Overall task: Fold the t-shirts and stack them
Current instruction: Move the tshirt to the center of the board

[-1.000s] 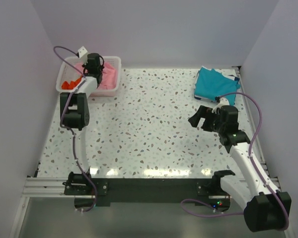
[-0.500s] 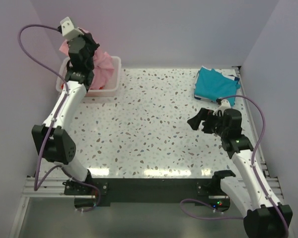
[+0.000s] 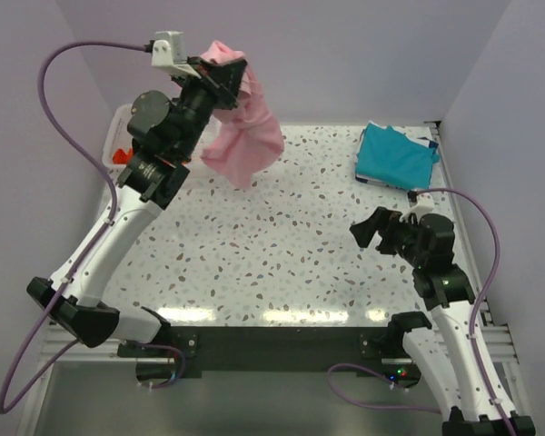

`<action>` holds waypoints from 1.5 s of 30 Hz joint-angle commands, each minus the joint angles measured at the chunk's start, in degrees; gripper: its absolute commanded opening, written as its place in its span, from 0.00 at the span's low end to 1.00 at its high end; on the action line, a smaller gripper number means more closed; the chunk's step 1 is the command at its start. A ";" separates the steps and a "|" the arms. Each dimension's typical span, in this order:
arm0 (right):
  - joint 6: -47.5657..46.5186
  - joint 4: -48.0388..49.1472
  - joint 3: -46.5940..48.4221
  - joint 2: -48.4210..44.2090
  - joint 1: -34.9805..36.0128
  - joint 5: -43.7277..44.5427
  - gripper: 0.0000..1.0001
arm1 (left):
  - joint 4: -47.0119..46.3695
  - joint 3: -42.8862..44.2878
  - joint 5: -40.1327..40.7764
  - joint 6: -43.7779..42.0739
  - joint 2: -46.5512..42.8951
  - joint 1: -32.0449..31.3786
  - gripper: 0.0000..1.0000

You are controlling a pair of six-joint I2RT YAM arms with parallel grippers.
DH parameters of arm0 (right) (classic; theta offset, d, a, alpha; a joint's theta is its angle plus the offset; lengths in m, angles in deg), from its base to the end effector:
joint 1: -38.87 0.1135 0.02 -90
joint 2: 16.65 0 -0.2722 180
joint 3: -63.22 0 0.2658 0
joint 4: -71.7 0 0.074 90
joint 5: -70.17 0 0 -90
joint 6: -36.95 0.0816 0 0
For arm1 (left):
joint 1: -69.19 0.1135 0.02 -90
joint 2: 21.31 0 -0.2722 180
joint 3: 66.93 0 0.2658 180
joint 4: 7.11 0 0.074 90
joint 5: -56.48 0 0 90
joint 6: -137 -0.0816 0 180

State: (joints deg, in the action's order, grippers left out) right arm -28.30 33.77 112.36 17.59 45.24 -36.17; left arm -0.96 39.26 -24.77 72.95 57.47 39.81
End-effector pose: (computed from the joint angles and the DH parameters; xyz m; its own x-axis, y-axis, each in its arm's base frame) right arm 0.1883 0.0441 0.2754 -0.5054 0.3478 -0.7897 -0.1676 0.8582 0.4852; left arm 0.3086 -0.1595 0.5589 0.1260 -0.5673 -0.8138 0.4632 0.7591 -0.4574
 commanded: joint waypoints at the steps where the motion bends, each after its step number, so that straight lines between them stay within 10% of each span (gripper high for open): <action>1: 3.09 -6.73 3.00 -1.37 -0.04 9.10 0.99 | 2.41 4.40 -10.31 2.51 1.11 -4.18 0.00; 8: 5.75 -13.87 5.39 -3.04 -0.04 23.53 0.99 | 6.35 1.79 -14.65 2.44 1.03 -9.37 0.00; 14: 5.04 -14.49 4.86 -2.60 -0.04 24.95 0.99 | 14.10 -19.98 7.48 6.98 -8.09 -9.20 0.03; 18: 3.11 -14.93 5.03 -0.32 0.04 23.37 0.99 | 20.50 -35.64 16.98 16.46 -13.65 -6.48 0.42; 19: 2.59 -15.10 5.12 0.73 -0.04 22.59 0.99 | 22.61 -39.06 17.35 17.80 -14.35 -5.43 0.76; 21: 1.62 -15.19 5.04 1.88 -0.04 20.92 0.99 | 29.81 -41.45 18.05 21.06 -15.50 -2.09 1.00; 31: 3.99 -10.36 0.82 5.48 -0.04 14.76 0.99 | 37.13 -50.34 17.44 22.30 -18.41 -0.06 1.00; 45: -0.93 1.50 1.16 19.10 0.22 3.60 0.99 | 16.66 -46.92 4.61 16.94 -1.28 4.95 1.00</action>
State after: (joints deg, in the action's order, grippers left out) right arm -26.81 30.40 111.94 34.35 45.24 -29.55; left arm 23.83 -12.13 -16.79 91.84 53.38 44.33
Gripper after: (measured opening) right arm 0.987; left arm 0.997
